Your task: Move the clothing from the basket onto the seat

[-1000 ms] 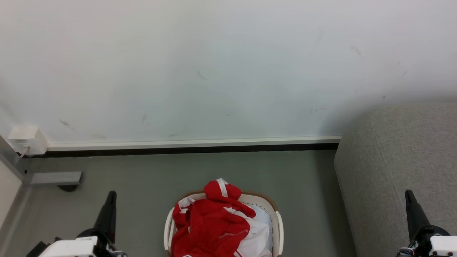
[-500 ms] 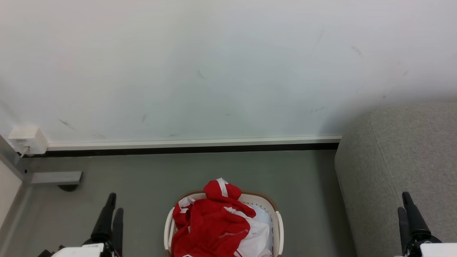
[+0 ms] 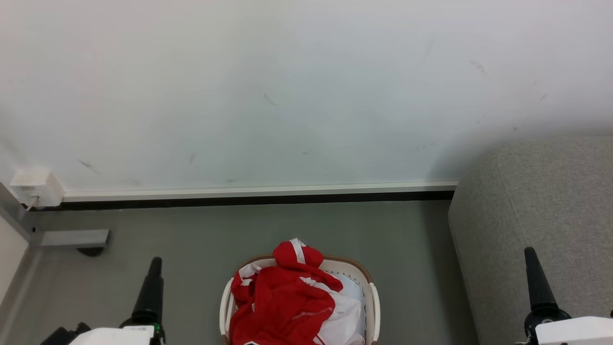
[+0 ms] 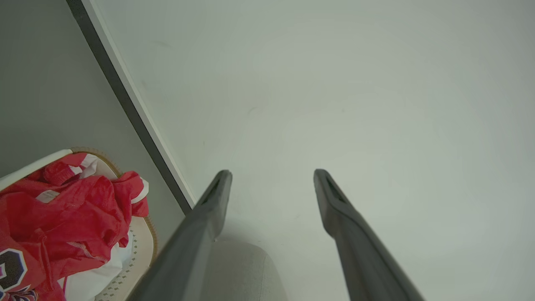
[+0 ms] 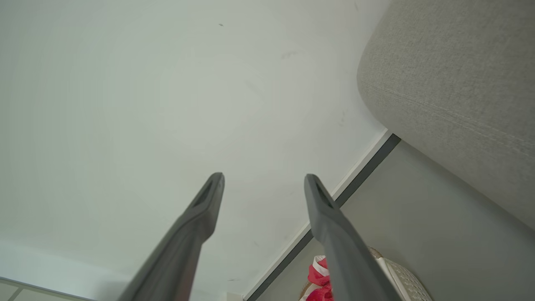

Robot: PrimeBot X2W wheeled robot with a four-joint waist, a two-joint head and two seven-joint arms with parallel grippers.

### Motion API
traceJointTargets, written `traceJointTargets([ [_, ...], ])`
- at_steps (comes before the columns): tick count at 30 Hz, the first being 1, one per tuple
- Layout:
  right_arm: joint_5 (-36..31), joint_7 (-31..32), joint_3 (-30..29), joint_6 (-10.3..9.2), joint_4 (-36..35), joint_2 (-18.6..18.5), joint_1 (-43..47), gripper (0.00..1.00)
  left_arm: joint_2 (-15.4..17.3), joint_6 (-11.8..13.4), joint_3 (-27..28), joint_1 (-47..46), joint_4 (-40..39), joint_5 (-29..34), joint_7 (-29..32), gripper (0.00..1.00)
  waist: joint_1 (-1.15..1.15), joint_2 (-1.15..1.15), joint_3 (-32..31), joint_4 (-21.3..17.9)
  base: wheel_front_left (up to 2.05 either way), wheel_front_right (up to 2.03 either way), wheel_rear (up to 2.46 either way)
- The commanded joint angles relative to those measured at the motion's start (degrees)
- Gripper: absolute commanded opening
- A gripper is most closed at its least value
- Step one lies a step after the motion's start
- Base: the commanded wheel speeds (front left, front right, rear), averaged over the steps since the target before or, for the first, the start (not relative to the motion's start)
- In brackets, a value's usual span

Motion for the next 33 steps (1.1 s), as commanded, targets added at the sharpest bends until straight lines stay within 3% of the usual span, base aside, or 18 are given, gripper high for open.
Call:
traceJointTargets([
  [1,-2.8,-0.8,0.5,-0.02,-1.6,-0.7,-0.7,1.0,0.4,0.4,-0.3,-0.3,-1.5,2.3,-0.8,1.0,0.0,0.0,0.0,0.0,0.0,0.0,0.0],
  [18,-20.9,-4.5,5.4,-0.04,-2.5,-2.6,-0.5,1.0,0.4,3.5,-4.3,1.2,-3.3,21.4,-4.5,1.0,0.0,0.0,0.0,-0.5,0.0,0.0,0.0],
  [33,-32.8,-7.3,7.5,-0.05,-0.9,-3.0,-0.8,1.0,0.5,5.5,-6.5,2.0,-3.8,37.3,-7.3,1.0,0.0,0.0,-0.1,-1.0,0.0,0.0,0.0],
])
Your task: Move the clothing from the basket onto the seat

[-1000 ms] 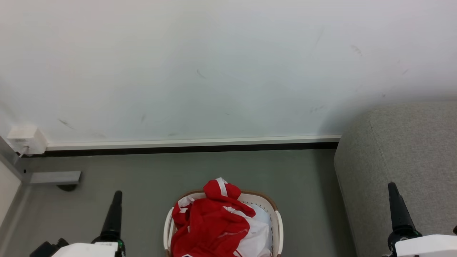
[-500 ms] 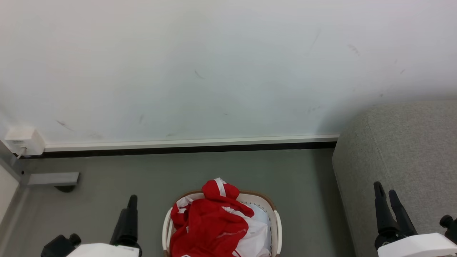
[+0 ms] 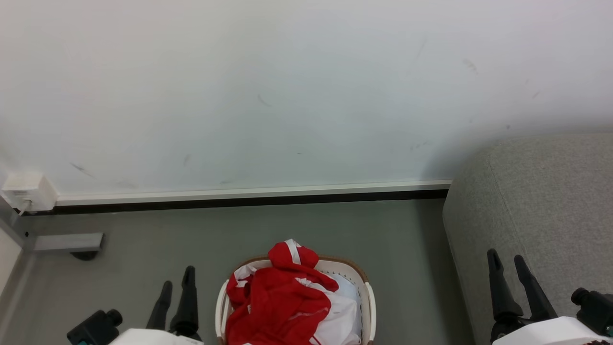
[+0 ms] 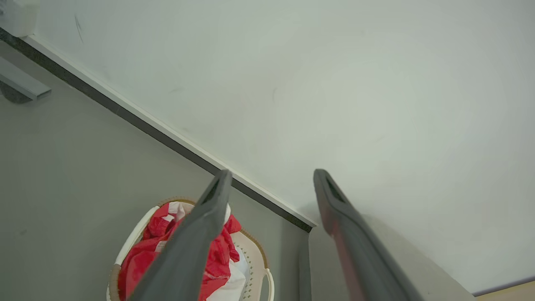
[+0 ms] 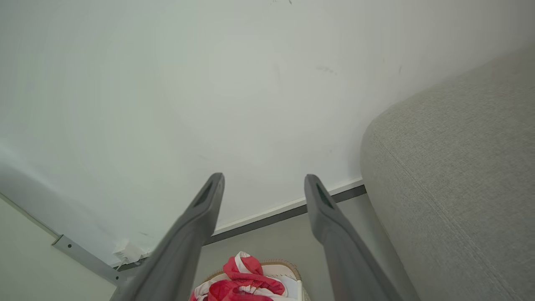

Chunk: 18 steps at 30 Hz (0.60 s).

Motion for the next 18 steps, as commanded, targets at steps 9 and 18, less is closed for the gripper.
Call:
traceJointTargets([
  [9,-8.0,-2.0,1.5,-0.06,0.6,-1.0,-0.9,1.0,0.5,1.7,-0.2,0.4,-0.7,10.2,-2.1,1.0,0.0,0.0,0.0,-0.3,0.0,0.0,0.0],
  [18,-13.6,-3.3,2.3,-0.07,1.7,-1.2,-1.1,1.0,0.5,2.3,0.0,1.0,-0.4,16.7,-3.6,1.0,0.0,0.0,0.1,-0.6,0.0,0.0,0.0],
])
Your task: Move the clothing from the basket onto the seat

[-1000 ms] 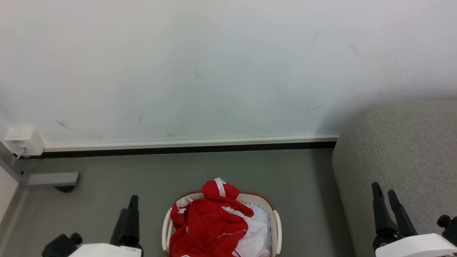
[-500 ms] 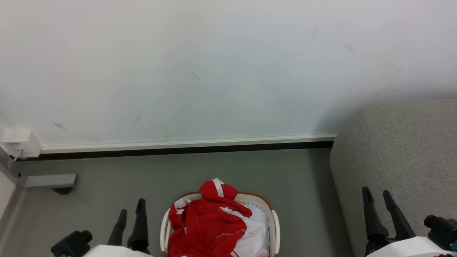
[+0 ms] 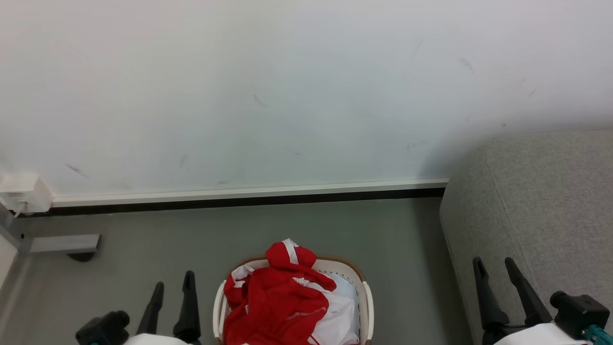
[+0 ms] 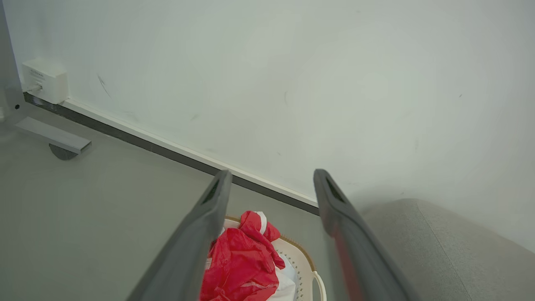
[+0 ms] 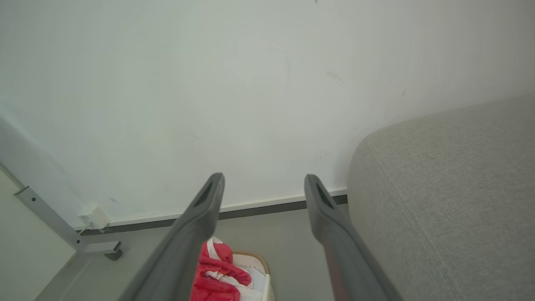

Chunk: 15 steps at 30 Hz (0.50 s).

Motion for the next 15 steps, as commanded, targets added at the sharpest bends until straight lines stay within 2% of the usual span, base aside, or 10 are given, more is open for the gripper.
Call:
traceJointTargets([
  [1,-2.1,-0.7,0.2,-0.07,0.1,-0.5,-1.0,1.0,0.5,0.4,0.1,0.1,-0.3,2.3,-0.7,1.0,0.0,0.0,0.1,-0.1,0.0,0.0,0.0],
  [15,-8.2,-2.5,0.1,-0.08,2.9,-0.1,-0.8,1.0,0.5,1.0,0.8,1.2,0.5,10.2,-2.5,1.0,0.0,0.0,0.1,-0.7,0.0,0.0,0.0],
])
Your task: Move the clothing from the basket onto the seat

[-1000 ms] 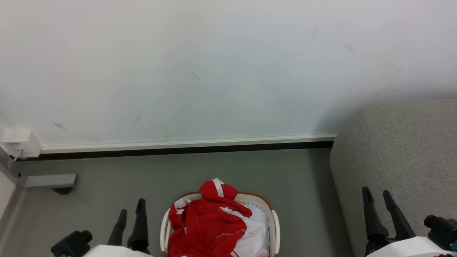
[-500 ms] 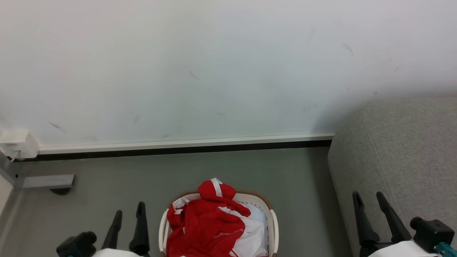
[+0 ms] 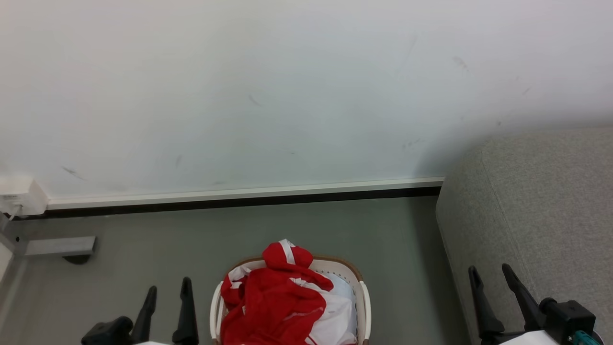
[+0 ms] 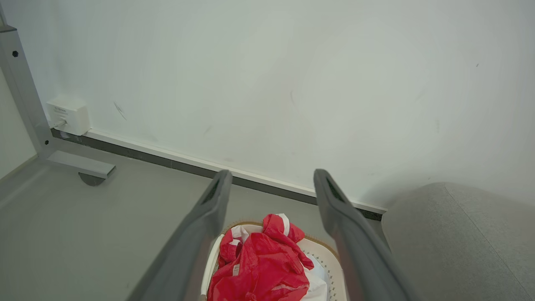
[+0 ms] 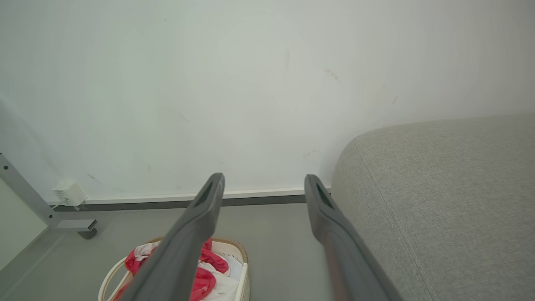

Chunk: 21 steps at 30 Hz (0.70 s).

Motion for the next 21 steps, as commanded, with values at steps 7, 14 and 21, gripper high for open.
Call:
traceJointTargets([
  [7,-3.4,-1.3,-0.4,-0.09,1.1,0.2,-0.6,1.0,0.5,0.4,0.3,1.0,-0.5,5.1,-1.2,1.0,0.0,0.0,-0.2,-0.3,0.0,0.0,0.0],
  [14,-5.8,-2.2,-0.3,-0.1,1.6,0.3,-0.4,1.0,0.5,0.4,-0.1,1.9,-0.8,8.3,-2.2,1.0,0.0,0.0,-0.4,-0.3,0.0,0.0,0.0],
  [21,-8.2,-3.0,-0.1,-0.1,1.6,0.6,-0.1,1.0,0.5,0.4,-0.7,2.4,-0.4,11.1,-2.9,1.0,0.0,0.0,-0.5,0.2,0.0,0.0,0.0],
])
